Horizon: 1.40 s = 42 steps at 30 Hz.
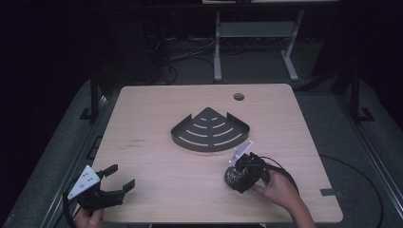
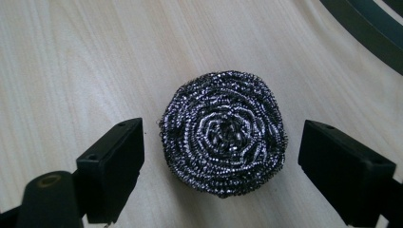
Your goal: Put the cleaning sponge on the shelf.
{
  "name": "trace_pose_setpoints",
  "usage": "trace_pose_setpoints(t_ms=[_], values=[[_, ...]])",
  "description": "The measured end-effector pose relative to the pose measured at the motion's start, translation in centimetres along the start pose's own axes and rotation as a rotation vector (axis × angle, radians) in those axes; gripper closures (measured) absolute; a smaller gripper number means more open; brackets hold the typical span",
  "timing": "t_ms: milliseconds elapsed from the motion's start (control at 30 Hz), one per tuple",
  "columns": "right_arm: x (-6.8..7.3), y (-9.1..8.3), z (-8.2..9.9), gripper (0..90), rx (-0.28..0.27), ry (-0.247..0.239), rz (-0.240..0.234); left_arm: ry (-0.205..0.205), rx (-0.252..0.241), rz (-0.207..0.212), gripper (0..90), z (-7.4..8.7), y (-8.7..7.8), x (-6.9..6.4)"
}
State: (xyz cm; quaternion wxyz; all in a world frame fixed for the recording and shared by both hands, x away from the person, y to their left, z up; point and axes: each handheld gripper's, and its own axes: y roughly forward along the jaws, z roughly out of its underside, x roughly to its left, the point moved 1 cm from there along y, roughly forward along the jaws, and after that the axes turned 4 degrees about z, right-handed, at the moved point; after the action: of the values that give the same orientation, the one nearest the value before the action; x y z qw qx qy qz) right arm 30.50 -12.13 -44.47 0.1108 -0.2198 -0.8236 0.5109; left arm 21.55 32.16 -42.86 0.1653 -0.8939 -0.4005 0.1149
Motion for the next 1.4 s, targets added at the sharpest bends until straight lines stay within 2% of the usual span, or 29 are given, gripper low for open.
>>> trace_pose_setpoints(t_ms=[300, 500, 633, 900, 1400], values=[[0.1, 0.8, -0.5, 19.8, 0.04, -0.019, 0.004, -0.003, -0.005, 0.002, 13.2, 0.0, 0.0, 0.0], [0.1, 1.2, -0.5, 24.8, 0.066, -0.015, 0.009, -0.011, -0.012, -0.001, 13.2, 0.0, -0.1, 0.0], [0.0, 1.1, -0.5, 30.5, 0.064, -0.015, 0.0, -0.009, -0.014, 0.0, 13.2, 0.0, -0.1, 0.1], [0.0, 0.9, -0.6, 32.3, 0.067, -0.023, -0.004, -0.012, -0.015, -0.001, 13.3, 0.0, -0.2, 0.1], [-0.5, -0.7, -2.2, 32.5, 0.038, -0.046, -0.024, -0.016, -0.018, 0.0, 13.3, 0.0, -0.2, 0.1]])
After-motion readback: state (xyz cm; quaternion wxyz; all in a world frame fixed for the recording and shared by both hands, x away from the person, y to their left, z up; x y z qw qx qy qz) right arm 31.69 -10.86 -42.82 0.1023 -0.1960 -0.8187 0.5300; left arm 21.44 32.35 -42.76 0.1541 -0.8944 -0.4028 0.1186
